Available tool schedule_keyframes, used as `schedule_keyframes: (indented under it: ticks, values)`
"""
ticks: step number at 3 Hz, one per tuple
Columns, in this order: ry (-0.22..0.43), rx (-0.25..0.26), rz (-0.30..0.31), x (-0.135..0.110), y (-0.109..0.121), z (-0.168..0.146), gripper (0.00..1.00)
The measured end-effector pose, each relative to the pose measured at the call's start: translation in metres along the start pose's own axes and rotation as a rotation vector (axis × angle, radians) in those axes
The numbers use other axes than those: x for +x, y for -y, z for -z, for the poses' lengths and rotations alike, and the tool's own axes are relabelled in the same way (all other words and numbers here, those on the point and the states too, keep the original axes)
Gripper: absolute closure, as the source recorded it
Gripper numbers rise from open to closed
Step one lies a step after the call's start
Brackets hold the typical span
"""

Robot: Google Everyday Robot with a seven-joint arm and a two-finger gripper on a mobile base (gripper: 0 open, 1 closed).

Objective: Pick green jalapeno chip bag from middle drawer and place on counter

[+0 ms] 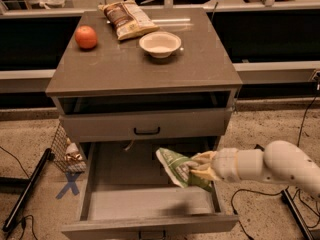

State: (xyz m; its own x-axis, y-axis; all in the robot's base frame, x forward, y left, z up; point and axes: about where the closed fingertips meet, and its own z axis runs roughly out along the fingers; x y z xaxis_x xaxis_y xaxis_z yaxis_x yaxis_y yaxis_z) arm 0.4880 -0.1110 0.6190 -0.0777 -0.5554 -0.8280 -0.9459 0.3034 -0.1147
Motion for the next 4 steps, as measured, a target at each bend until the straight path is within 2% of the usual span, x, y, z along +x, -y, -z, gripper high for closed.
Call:
schedule_keyframes:
  ticks: [1, 2, 3, 4]
  values:
    - [-0.004, 0.019, -0.008, 0.007, 0.000, 0.010, 1.00]
    - [-0.009, 0.087, 0.071, -0.021, 0.011, 0.036, 1.00]
    - [-0.037, 0.187, 0.189, -0.069, 0.023, 0.084, 1.00]
    - [-0.093, 0.256, 0.315, -0.131, 0.046, 0.131, 1.00]
